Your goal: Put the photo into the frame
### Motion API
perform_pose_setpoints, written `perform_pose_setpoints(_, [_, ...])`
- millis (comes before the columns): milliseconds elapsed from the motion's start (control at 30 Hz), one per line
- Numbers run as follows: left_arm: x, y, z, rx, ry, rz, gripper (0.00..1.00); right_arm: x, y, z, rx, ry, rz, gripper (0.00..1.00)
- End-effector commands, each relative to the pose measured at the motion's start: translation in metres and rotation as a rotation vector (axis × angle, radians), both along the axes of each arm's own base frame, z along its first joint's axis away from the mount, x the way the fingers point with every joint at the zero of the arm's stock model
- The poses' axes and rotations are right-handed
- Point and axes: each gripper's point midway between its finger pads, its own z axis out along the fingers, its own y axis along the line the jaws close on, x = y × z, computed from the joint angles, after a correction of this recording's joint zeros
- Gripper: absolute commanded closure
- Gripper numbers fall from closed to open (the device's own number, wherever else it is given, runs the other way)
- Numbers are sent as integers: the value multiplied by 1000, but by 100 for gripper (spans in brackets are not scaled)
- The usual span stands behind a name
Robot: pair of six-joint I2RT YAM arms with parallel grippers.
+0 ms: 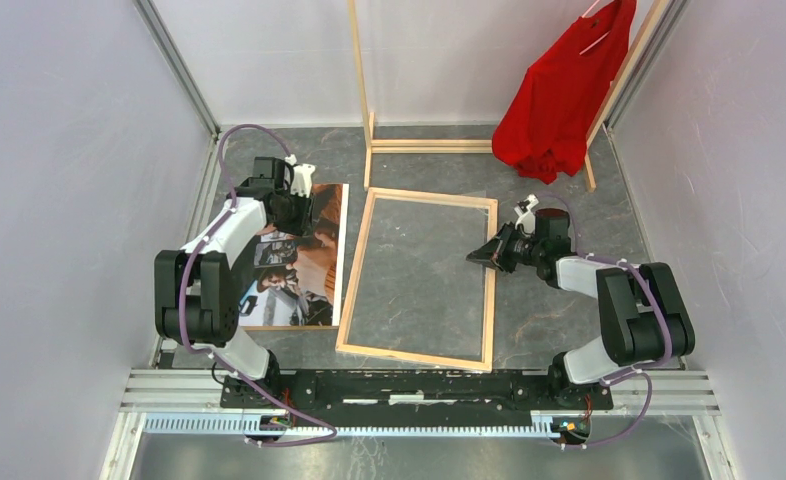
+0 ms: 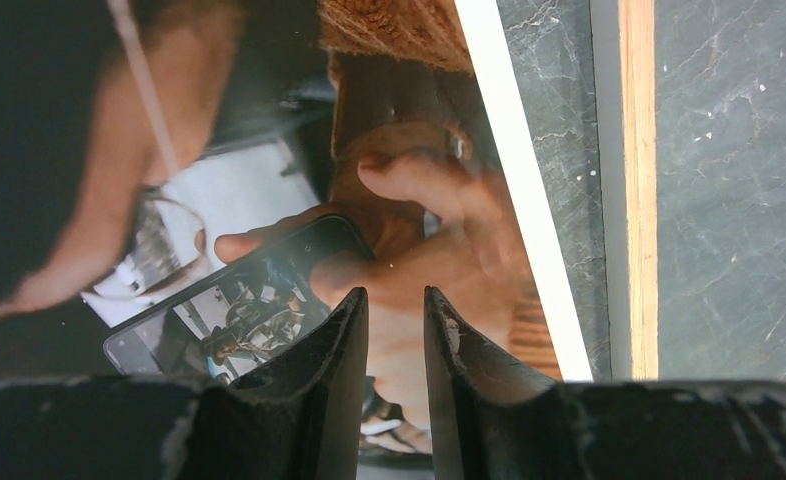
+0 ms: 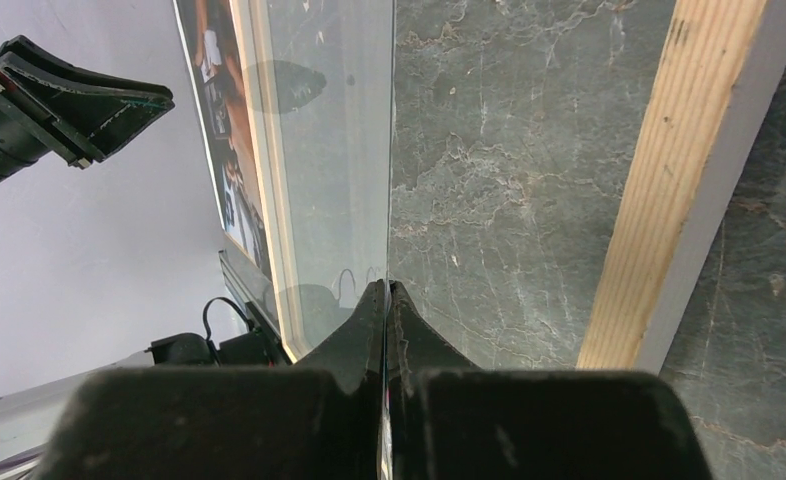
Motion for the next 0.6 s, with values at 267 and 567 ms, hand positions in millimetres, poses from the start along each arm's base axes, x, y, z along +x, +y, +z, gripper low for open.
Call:
perform_pose_setpoints(267, [1, -6, 15, 2, -54, -42, 66, 1, -8, -3, 10, -12, 7, 100])
perform_pose_setpoints(567, [0, -14, 15, 4, -53, -56, 66, -1, -10, -5, 23, -4, 5, 100])
